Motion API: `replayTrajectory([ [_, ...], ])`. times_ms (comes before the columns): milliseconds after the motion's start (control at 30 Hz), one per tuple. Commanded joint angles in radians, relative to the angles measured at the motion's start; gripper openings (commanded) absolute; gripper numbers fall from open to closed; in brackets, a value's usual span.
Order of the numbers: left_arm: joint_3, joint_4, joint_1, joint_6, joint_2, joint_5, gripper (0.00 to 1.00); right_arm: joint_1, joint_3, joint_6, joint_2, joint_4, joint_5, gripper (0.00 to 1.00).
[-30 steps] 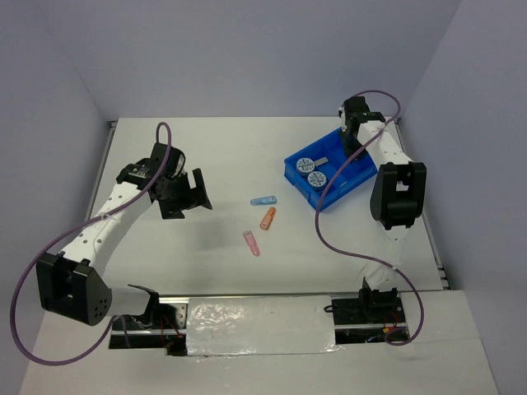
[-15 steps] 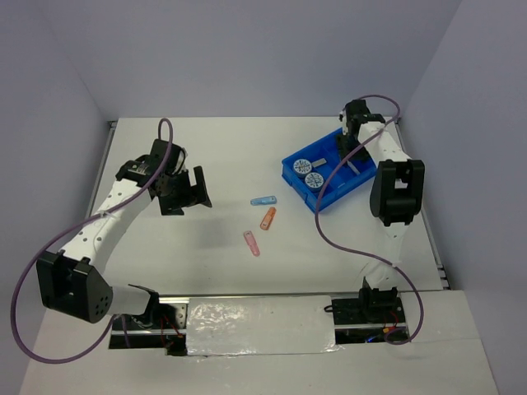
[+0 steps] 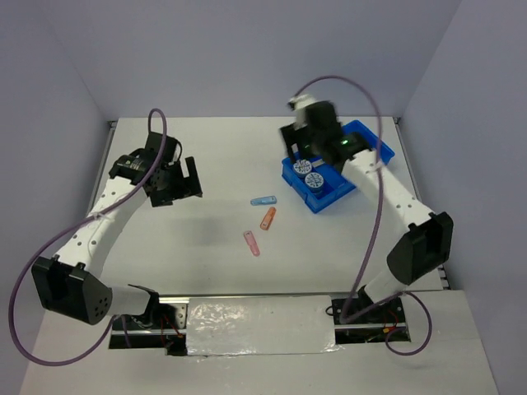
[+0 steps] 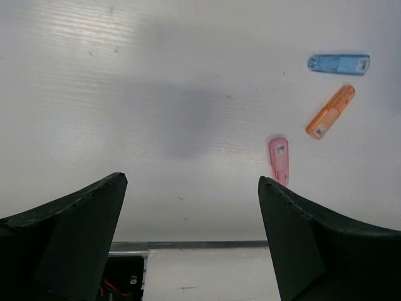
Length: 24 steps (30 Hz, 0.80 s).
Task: Sort the stationery into containers
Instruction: Pick up the stationery from the center of the board.
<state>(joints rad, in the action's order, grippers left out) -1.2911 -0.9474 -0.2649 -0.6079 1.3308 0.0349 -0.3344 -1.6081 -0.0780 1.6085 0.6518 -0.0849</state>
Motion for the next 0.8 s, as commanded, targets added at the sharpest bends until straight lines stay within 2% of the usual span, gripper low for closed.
replayTrajectory([
  [0, -0.051, -0.056, 0.016, -0.029, -0.062, 0.146, 0.99, -0.258, 0.164, 0.05, 0.022, -0.11, 0.09, 0.75],
  [67, -0.03, -0.045, 0.027, -0.03, -0.087, 0.139, 0.99, -0.322, 0.165, 0.131, 0.081, -0.123, 0.029, 0.73],
  [100, 0.002, -0.027, 0.029, -0.026, -0.111, 0.126, 0.99, -0.362, 0.143, 0.183, 0.109, -0.075, -0.019, 0.66],
  [133, 0.019, -0.019, 0.03, -0.024, -0.122, 0.103, 0.99, -0.379, 0.123, 0.316, 0.155, -0.046, -0.118, 0.61],
  [200, 0.074, -0.014, 0.032, -0.021, -0.146, 0.088, 0.99, -0.406, 0.099, 0.459, 0.179, 0.024, -0.214, 0.61],
  [233, 0.094, -0.01, 0.033, -0.021, -0.157, 0.08, 0.99, -0.441, 0.102, 0.588, 0.182, 0.044, -0.287, 0.61],
  [333, 0.174, 0.019, 0.036, -0.027, -0.206, 0.063, 0.99, -0.495, 0.123, 0.783, 0.188, 0.112, -0.378, 0.62],
  [533, 0.242, 0.027, 0.036, -0.012, -0.251, 0.034, 0.99, -0.499, 0.154, 0.94, 0.295, 0.178, -0.368, 0.6],
  [767, 0.251, 0.018, 0.038, 0.019, -0.255, 0.043, 0.99, -0.503, 0.206, 0.988, 0.366, 0.123, -0.332, 0.57],
])
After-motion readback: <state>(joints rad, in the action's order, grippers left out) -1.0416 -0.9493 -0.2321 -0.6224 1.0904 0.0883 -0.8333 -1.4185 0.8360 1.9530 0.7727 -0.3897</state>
